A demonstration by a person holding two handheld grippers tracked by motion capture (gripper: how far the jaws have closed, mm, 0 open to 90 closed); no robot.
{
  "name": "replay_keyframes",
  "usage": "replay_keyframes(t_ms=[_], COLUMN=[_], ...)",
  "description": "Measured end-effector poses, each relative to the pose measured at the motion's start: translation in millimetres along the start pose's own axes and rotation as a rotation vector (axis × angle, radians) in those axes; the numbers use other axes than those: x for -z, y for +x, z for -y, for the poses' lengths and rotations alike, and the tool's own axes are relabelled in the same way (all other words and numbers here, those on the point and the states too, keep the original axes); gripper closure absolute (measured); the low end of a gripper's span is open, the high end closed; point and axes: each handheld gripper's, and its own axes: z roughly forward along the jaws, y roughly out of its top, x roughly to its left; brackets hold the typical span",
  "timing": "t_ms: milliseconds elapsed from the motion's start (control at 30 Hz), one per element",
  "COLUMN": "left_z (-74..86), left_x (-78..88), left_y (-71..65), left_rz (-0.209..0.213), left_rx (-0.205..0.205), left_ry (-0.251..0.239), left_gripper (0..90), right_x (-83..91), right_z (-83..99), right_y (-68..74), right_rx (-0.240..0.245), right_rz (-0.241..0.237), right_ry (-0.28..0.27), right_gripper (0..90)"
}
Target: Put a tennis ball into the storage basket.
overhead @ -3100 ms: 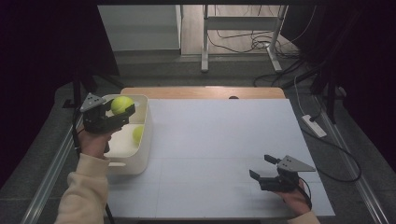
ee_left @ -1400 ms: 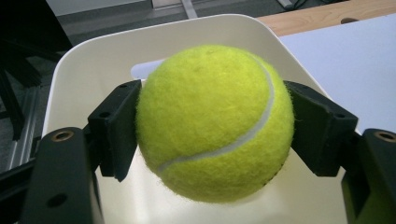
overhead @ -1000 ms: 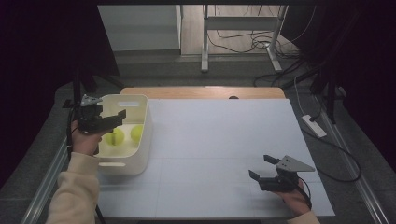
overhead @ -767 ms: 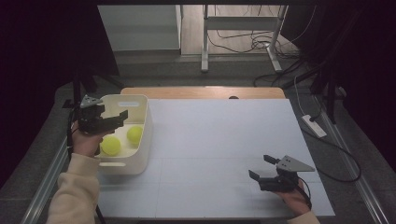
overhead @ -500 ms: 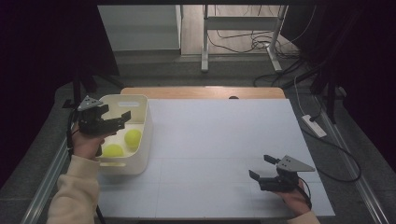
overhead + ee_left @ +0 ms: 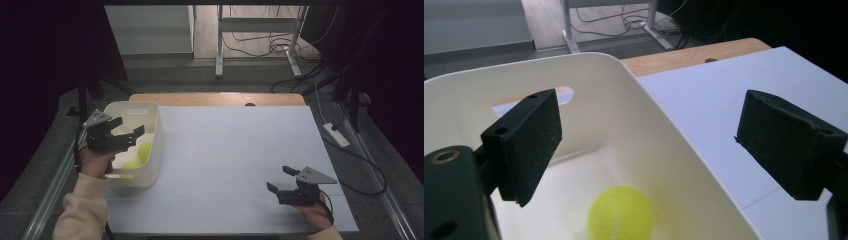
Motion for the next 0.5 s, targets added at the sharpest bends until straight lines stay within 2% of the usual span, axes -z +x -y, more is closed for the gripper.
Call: replay_keyframes(t_ms=[333,500], left_z=[7.9,10.7], left_x=[5.4,5.8], left_y=[-20.5,-28.0], left_rz=[0.102,0.125], left_rx=[-0.039,-0.051], left_ry=[-0.019,-0.026], left_gripper=[12.4,12.4], right_x=[0.0,-0.6], right_z=[0.2,-0.1], right_y=[-1.8,-2.2], right_rx=[-0.007,-0.012], right_rz=[-0.002,-0.003], right_ry=[-0.006,-0.008], right_gripper=[13.0,13.0])
